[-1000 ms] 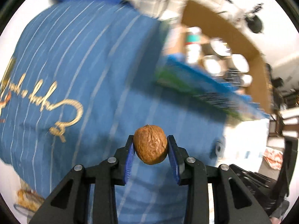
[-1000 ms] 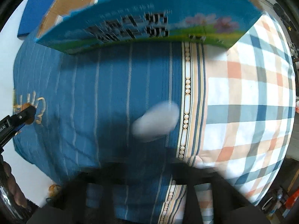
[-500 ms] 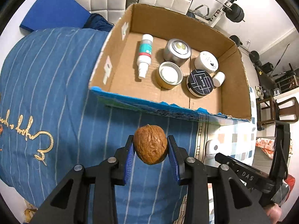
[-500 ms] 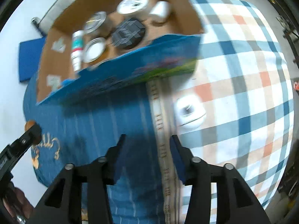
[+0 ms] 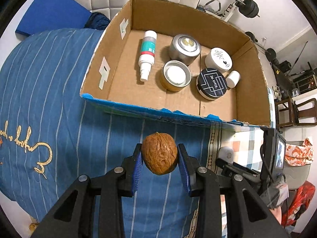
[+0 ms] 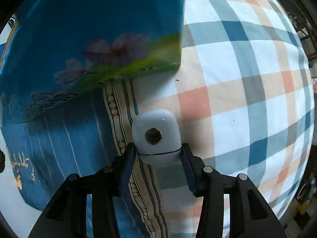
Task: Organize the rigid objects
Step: 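Carry the walnut and earbud case over the box, then set the walnut and earbud case in the box and open both tools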
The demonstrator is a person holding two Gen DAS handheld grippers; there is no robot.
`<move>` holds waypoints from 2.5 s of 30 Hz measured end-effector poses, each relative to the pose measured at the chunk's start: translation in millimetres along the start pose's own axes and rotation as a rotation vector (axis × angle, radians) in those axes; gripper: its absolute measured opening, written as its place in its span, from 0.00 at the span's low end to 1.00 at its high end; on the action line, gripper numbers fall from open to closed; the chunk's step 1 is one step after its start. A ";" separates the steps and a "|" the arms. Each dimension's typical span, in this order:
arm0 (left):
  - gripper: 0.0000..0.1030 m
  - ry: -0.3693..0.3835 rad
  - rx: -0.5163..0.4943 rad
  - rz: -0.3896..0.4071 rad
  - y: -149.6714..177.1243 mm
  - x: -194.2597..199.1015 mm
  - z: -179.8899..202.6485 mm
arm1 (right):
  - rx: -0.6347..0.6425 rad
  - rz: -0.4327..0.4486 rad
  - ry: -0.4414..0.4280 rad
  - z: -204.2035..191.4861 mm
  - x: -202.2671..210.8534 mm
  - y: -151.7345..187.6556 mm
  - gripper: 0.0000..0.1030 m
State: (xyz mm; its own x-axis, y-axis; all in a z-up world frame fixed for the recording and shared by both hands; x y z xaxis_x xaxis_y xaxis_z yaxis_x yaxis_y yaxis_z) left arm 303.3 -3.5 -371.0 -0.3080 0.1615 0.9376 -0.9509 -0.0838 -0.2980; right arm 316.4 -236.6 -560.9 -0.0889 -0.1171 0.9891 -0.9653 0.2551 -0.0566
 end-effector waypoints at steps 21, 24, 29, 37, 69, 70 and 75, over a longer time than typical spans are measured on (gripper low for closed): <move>0.30 0.066 -0.050 0.025 -123.3 11.5 13.0 | 0.123 0.297 -0.159 -74.4 170.0 -73.2 0.47; 0.30 0.029 -0.067 -0.029 -135.1 -23.0 12.1 | 0.114 0.277 -0.114 -77.1 149.5 -99.5 0.47; 0.30 0.014 -0.087 -0.187 -124.6 -84.8 14.1 | 0.116 0.206 -0.038 -74.3 106.4 -128.2 0.47; 0.30 0.032 -0.145 -0.372 -75.9 -132.7 22.9 | 0.151 0.096 0.076 -70.4 54.0 -139.5 0.47; 0.41 -0.034 -0.125 -0.368 -93.1 -133.3 17.9 | 0.245 -0.064 0.101 -93.4 -9.8 -114.2 0.49; 0.41 -0.037 -0.130 -0.359 -94.5 -128.9 18.4 | 0.239 -0.060 0.093 -88.5 -9.7 -112.9 0.51; 0.53 -0.045 -0.134 -0.288 -102.0 -96.6 17.5 | 0.206 -0.013 0.063 -69.7 11.7 -118.5 0.61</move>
State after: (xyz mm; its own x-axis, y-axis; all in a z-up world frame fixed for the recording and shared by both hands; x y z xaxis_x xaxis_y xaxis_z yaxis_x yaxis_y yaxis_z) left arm 430.5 -27.8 -428.0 -0.0271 0.1156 0.9929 -0.9952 0.0902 -0.0376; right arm 446.9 -201.3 -533.3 -0.0665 -0.0576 0.9961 -0.9966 0.0515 -0.0636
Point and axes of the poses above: each gripper's, at about its wrist camera, not at the fingertips, and x roughly against the way its jaws point, z to its right, y to its underside, the point moved 6 cm from there along -x, roughly the way its jaws point, and after that the axes turned 7 degrees about z, right-handed, at the moved point
